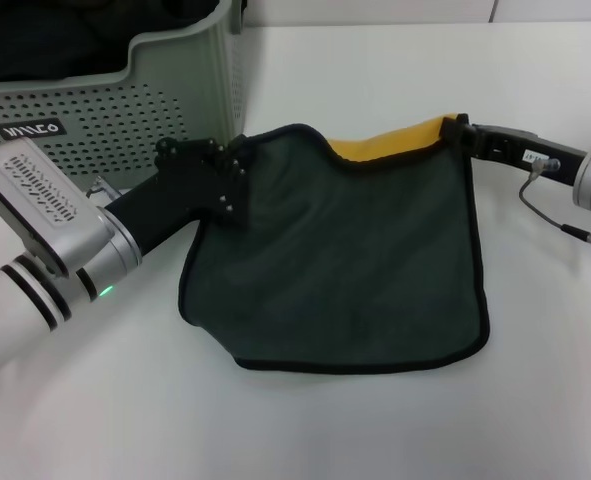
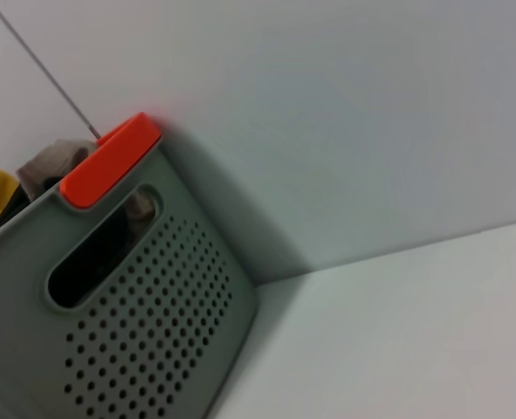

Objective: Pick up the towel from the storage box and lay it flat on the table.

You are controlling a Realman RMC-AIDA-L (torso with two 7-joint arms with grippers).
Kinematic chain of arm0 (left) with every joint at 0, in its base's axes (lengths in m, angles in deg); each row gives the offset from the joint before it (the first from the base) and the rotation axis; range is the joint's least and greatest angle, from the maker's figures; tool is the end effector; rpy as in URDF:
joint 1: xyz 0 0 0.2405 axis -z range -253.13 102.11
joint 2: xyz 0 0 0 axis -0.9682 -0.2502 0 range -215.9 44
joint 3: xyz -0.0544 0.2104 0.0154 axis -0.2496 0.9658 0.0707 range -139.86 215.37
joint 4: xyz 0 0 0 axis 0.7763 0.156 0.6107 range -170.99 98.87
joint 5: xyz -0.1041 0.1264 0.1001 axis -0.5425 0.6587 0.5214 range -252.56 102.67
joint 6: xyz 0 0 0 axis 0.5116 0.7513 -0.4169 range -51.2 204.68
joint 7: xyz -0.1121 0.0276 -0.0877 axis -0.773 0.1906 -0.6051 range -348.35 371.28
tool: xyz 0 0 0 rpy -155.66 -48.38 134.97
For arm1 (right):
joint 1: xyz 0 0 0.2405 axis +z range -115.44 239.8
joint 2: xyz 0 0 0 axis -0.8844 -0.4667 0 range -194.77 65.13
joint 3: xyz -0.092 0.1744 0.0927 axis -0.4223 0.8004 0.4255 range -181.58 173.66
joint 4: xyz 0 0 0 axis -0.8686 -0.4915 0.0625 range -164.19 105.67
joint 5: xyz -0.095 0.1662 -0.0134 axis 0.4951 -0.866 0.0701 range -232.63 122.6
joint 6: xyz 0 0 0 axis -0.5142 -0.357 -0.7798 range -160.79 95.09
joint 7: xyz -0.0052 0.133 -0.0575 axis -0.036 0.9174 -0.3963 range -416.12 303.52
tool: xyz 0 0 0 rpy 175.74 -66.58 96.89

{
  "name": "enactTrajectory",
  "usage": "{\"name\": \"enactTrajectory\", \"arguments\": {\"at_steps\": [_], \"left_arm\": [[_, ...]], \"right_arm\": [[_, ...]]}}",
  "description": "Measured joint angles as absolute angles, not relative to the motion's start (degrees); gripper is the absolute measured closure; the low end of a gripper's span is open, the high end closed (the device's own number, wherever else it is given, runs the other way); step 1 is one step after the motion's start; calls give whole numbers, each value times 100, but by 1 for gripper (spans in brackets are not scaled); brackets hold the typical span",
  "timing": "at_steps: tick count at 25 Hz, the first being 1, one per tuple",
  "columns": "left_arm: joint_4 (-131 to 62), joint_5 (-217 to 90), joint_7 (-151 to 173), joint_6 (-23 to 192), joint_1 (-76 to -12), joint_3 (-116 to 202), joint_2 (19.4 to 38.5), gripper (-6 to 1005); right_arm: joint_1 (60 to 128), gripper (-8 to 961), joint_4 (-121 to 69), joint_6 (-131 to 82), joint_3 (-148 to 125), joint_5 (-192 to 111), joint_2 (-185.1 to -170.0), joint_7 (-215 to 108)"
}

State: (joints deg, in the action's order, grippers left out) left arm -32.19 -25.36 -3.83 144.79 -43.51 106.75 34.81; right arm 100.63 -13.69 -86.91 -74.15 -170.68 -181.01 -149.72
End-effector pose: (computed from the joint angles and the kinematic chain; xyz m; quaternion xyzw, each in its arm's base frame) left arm -0.2374 0.3057 -0.0437 -0.8758 -0.0703 -0.2550 0.4037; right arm 0.2167 0.3660 -0.0193 -0.7986 0.4461 0.3203 0.2464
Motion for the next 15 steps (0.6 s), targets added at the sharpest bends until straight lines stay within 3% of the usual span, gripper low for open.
{"name": "enactTrajectory", "arguments": {"at_steps": [6, 14, 15], "left_arm": [[-3271, -2778, -449, 14492, -4396, 10620, 3481, 884], [-3294, -3036, -587, 14645, -4580, 10670, 3481, 723], [-3311, -3032, -589, 14666, -4592, 10686, 3481, 623]], "right_arm": [[9812, 928, -1360, -8821, -7392, -17743, -18083, -14865], [9596, 622, -1359, -9264, -7384, -18293, -18009, -14754], [9596, 583, -1363, -9279, -7383, -18300, -18009, -14677]]}}
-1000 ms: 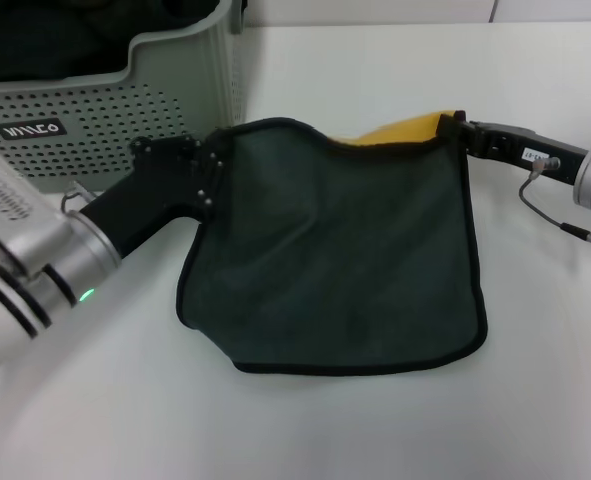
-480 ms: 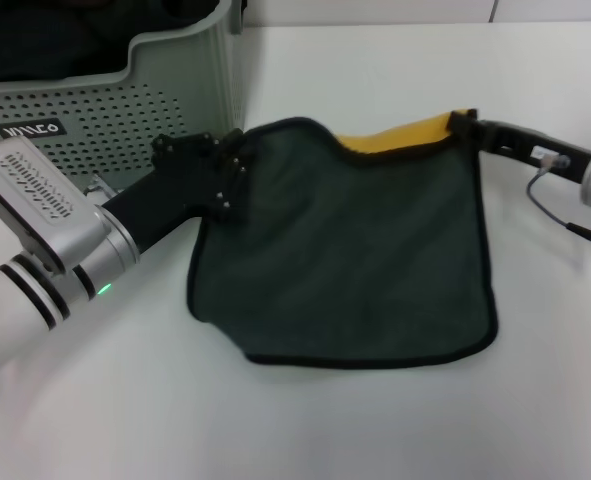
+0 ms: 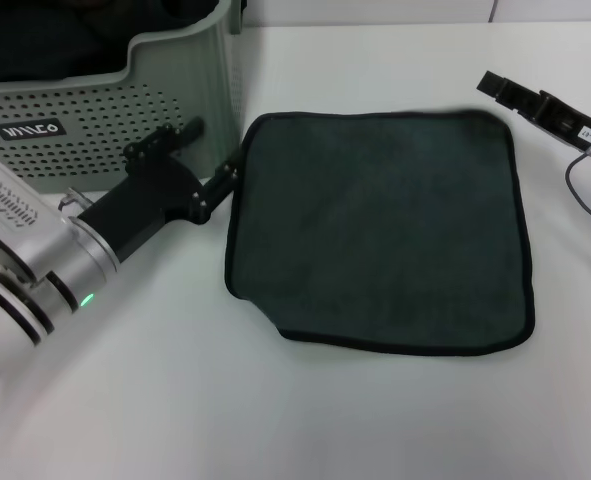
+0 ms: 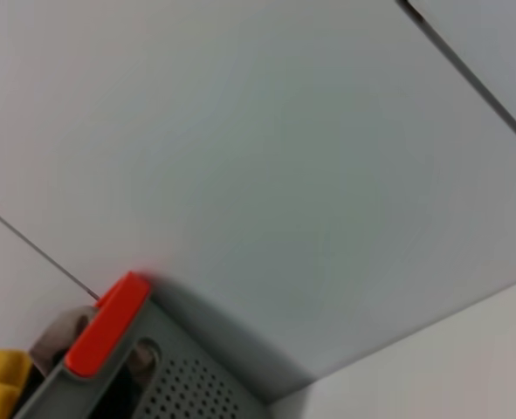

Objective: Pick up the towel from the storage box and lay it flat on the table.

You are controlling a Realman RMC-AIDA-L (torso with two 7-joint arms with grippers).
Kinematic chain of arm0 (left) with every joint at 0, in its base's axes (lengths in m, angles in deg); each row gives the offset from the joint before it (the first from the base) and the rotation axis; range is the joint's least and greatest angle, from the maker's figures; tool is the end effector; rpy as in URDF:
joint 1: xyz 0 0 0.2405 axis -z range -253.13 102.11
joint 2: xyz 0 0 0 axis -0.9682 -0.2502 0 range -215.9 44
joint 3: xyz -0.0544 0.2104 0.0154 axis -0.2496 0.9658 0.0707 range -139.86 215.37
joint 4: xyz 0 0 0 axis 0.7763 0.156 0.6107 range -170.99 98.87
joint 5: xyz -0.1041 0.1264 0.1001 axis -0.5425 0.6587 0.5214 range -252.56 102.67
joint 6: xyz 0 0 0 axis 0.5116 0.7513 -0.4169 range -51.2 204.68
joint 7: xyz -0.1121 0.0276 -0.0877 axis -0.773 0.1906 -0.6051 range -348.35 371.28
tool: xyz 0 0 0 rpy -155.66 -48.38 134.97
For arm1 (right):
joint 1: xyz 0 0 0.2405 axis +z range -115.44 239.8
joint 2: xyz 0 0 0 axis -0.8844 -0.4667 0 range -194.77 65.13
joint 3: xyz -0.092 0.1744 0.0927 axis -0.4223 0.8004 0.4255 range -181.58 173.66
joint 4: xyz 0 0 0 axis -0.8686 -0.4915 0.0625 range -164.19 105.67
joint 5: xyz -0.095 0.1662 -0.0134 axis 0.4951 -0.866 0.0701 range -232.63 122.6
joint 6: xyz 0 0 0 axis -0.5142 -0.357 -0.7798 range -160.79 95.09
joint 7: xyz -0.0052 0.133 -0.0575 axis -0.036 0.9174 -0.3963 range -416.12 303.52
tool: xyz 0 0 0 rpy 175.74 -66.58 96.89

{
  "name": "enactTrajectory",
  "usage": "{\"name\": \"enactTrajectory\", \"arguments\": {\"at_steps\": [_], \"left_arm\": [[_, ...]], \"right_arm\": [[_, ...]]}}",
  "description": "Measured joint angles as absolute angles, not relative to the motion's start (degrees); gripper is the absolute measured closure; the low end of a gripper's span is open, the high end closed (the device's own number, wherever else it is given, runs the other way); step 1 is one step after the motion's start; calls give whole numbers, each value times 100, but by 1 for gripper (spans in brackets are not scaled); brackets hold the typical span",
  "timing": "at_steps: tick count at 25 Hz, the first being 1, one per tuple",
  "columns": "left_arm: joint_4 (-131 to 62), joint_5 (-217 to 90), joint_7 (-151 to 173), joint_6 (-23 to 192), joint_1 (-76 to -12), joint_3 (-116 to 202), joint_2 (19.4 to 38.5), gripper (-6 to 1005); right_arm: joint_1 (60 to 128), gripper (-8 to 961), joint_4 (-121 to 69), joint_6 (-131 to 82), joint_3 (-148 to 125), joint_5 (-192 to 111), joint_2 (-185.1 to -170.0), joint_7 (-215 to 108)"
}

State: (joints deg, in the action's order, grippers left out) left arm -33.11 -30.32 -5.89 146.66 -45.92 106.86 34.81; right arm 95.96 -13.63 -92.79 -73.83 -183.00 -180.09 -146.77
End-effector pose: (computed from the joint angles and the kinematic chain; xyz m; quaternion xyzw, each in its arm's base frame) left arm -0.2498 0.2985 -0.0351 -0.8508 -0.1218 -0.2773 0.4294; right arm 0.2295 0.3590 0.0089 -0.7168 0.4972 0.4228 0.2453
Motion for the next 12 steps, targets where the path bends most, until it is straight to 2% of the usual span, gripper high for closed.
{"name": "enactTrajectory", "arguments": {"at_steps": [1, 7, 10, 12], "left_arm": [[-3337, -3033, -589, 14698, -4606, 10697, 3482, 524], [-3417, -3054, -815, 15346, -4854, 10716, 3481, 281], [-3164, -2772, -1805, 16415, -5187, 10886, 3407, 181], [-2717, -2274, -2569, 17001, -5405, 11194, 3292, 115]], "right_arm": [[9594, 544, -1364, -9319, -7381, -18305, -18002, -14588], [9393, 359, -1099, -10372, -7407, -18115, -17919, -15015], [9161, 271, -652, -11319, -7427, -17660, -17891, -15925], [8961, 196, -84, -11917, -7427, -16932, -17830, -16359]]}}
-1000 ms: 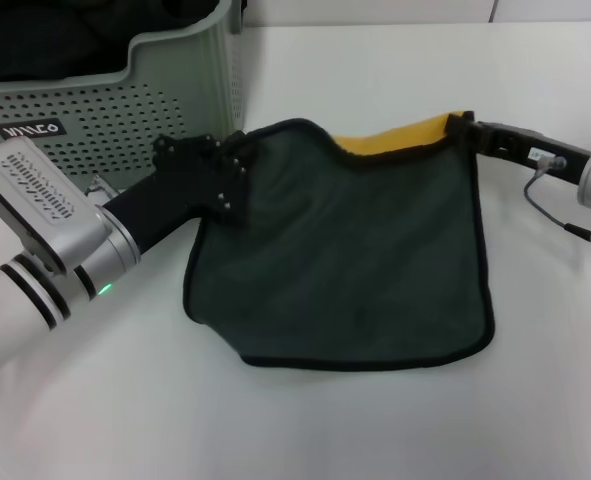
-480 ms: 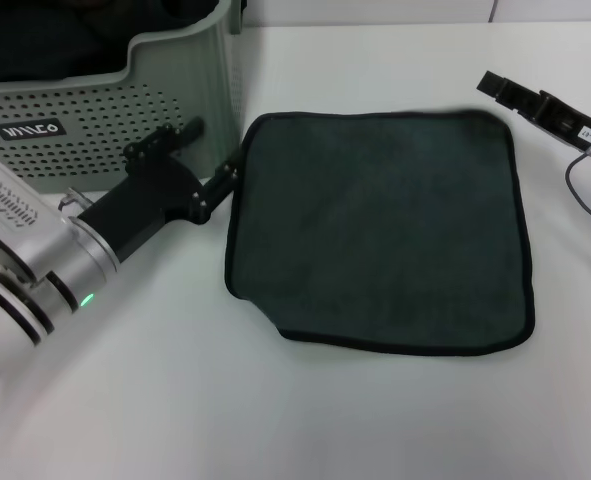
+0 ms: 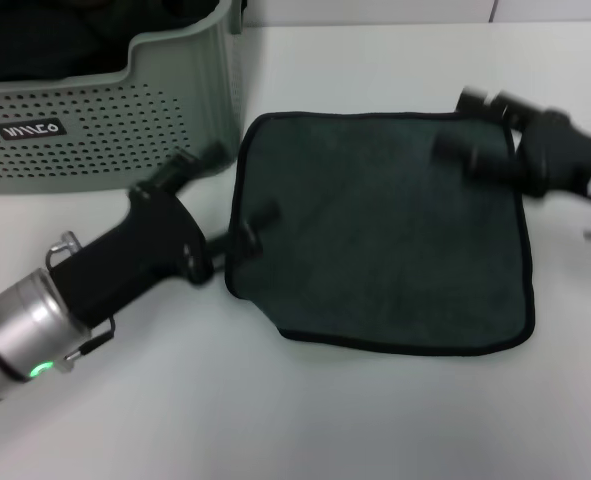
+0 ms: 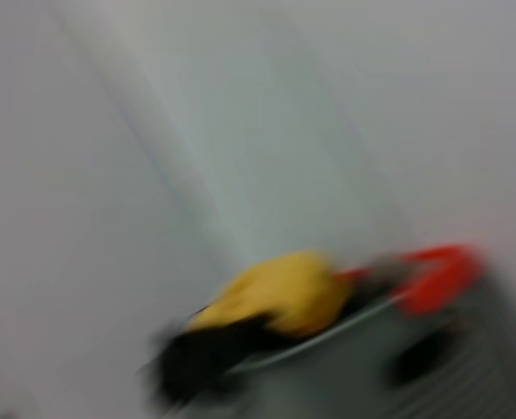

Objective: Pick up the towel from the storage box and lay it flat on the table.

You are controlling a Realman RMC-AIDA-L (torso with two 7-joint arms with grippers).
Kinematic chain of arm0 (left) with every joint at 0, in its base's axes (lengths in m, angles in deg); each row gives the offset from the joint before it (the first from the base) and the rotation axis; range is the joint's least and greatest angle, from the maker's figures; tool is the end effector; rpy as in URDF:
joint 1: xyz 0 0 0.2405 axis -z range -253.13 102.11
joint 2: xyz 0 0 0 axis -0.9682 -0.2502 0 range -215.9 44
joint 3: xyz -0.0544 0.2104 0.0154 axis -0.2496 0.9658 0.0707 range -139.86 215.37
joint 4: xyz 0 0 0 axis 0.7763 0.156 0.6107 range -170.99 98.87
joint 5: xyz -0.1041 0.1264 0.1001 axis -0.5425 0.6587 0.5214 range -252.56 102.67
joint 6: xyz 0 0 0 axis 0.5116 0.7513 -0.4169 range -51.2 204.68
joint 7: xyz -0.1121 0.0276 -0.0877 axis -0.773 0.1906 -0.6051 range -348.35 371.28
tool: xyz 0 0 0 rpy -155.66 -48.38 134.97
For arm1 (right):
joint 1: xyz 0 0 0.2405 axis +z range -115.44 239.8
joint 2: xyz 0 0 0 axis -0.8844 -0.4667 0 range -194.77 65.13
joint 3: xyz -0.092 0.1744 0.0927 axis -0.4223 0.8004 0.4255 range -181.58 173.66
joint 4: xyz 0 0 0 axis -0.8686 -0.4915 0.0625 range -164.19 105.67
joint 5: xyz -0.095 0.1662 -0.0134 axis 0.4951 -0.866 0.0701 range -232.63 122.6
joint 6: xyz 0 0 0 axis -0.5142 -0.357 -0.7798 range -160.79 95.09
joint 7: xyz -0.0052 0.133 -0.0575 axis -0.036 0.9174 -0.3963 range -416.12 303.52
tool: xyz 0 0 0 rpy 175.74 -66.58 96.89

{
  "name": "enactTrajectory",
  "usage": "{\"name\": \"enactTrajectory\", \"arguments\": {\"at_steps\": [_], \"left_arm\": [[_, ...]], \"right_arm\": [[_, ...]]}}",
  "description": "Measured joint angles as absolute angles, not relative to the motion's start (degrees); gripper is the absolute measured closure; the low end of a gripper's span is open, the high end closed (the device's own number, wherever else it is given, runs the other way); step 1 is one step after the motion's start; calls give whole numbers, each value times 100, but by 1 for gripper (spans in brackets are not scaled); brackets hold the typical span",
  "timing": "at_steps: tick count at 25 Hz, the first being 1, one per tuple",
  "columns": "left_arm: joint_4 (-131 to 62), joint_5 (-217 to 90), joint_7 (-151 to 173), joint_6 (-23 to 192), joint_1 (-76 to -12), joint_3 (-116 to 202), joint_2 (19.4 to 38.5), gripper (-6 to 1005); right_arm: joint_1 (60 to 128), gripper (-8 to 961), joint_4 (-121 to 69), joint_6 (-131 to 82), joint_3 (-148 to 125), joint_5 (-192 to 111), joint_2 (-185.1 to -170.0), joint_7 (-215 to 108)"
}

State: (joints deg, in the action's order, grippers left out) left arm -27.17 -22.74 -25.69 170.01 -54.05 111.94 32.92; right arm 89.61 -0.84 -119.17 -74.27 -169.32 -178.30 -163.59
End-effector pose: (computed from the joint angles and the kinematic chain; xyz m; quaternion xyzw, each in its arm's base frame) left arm -0.2268 0.2426 -0.0143 -0.8396 -0.1414 -0.4500 0.2695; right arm 0.1874 0.3045 0.0263 -0.8746 0.1987 0.4203 0.1376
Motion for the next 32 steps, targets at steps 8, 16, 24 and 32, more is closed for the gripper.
{"name": "enactTrajectory", "arguments": {"at_steps": [8, 16, 24, 32], "left_arm": [[-1213, -515, -4740, 18550, -5539, 11705, 3004, 120], [-1173, -456, -4943, 18668, -5571, 11645, 3064, 123], [-1184, -462, -4984, 18673, -5607, 11641, 3062, 124], [-1194, -462, -4990, 18676, -5609, 11642, 3076, 123]], "right_arm": [[8797, 84, 1811, -13437, -7577, -14795, -17730, -16170], [8423, 84, 2852, -13505, -7840, -14550, -17816, -16028], [8395, 84, 2884, -13524, -7863, -14536, -17811, -15995], [8383, 84, 2870, -13535, -7900, -14532, -17826, -16005]]}}
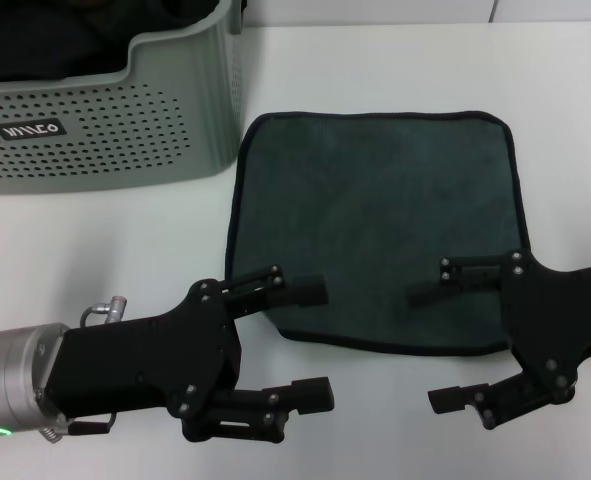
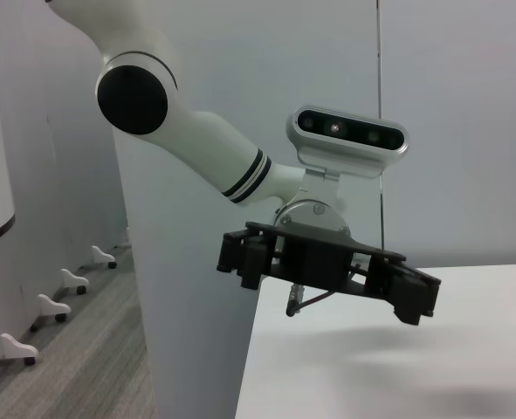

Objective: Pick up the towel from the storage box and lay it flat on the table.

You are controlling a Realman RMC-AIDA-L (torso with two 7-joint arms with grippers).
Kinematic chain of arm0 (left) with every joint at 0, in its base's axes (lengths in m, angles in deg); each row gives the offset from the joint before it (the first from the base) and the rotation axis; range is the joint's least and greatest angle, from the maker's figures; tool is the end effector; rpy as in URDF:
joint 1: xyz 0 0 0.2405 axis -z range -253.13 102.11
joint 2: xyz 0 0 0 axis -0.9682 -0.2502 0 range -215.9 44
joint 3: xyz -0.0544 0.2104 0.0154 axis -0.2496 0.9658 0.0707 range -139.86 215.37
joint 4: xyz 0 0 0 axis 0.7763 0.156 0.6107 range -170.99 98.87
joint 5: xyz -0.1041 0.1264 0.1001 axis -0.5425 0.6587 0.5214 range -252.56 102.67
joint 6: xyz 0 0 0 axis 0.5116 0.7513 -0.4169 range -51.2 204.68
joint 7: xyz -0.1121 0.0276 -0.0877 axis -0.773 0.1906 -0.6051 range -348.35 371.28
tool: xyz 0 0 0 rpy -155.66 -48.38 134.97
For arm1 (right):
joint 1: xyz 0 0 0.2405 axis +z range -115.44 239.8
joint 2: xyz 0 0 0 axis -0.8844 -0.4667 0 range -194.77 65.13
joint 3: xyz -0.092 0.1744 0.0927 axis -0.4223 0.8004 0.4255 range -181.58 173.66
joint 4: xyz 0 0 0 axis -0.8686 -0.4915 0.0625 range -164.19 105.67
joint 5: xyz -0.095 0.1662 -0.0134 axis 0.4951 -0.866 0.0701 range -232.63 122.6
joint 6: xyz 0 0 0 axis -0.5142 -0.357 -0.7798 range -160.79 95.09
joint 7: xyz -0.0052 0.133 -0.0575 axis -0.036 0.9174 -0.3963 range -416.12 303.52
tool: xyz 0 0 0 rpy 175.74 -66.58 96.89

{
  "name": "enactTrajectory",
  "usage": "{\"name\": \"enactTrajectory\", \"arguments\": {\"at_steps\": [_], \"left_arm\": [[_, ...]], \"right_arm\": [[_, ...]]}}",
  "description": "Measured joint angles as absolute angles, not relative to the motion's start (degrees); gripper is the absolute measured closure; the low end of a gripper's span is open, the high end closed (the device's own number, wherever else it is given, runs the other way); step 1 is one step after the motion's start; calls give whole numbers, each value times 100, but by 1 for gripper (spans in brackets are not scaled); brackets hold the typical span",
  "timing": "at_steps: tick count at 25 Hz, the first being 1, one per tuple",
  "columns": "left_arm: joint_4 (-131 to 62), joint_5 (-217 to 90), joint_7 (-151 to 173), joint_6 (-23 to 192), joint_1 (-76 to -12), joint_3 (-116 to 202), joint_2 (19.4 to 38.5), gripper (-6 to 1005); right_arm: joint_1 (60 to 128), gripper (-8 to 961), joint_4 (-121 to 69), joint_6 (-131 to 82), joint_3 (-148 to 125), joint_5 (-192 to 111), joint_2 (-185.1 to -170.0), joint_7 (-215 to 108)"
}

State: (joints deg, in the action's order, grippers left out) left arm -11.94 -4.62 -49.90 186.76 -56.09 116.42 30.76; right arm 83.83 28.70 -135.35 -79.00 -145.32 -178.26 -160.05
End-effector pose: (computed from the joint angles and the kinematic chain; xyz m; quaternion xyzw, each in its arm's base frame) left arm -0.1912 0.1981 -0.0021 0.8712 0.1275 0.4722 0.0432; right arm 0.1583 0.2440 0.0270 0.9641 0.0283 -0.2589 0.0513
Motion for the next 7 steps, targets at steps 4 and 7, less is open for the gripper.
{"name": "enactTrajectory", "arguments": {"at_steps": [4, 7], "left_arm": [[-1193, -450, -4991, 18676, -5609, 11641, 3083, 123], [-1193, -446, -4993, 18676, -5609, 11642, 3089, 123]], "right_arm": [[8380, 84, 2862, -13540, -7902, -14529, -17828, -16007], [8380, 84, 2862, -13542, -7902, -14528, -17829, -16009]]}}
